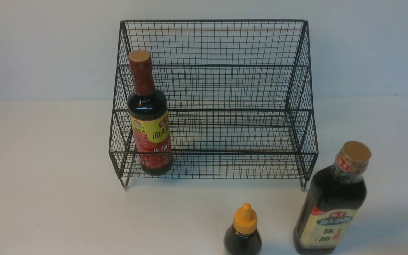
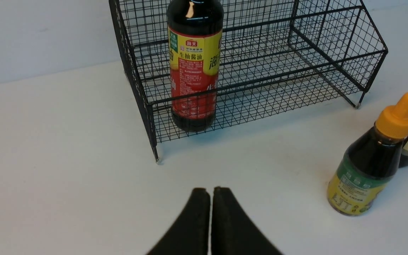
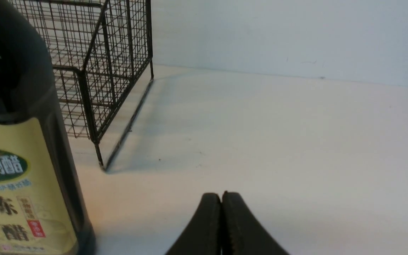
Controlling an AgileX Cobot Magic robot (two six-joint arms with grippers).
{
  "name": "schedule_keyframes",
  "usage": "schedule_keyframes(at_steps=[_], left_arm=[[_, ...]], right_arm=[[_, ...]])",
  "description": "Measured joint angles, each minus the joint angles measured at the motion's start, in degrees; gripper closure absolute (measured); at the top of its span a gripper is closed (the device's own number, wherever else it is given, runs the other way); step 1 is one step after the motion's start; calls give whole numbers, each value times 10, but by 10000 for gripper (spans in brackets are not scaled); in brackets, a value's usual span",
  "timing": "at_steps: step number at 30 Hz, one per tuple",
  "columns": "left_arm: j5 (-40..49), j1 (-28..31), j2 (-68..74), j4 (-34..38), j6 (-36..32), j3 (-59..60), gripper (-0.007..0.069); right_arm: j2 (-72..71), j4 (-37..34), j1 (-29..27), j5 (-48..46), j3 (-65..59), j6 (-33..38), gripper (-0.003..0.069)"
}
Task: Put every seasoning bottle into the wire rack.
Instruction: Use the right arm to grab the condiment bottle closest to it
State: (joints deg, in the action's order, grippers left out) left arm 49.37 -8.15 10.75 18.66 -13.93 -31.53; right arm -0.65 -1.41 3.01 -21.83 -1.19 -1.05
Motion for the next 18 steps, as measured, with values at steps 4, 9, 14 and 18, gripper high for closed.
schedule_keyframes(at_steps=[4,9,14,18], left_arm=[[0,0,0,0,0,0,629],[0,0,0,-1,0,0,629],[0,0,0,-1,0,0,629],[0,0,0,-1,0,0,629]], right_arm=[[0,-151,0,19,-4,-59,673],[0,-312,0,34,-4,-80,673],[0,-404,0,43,-4,-63,673],[0,-408,0,5,35,14,673]])
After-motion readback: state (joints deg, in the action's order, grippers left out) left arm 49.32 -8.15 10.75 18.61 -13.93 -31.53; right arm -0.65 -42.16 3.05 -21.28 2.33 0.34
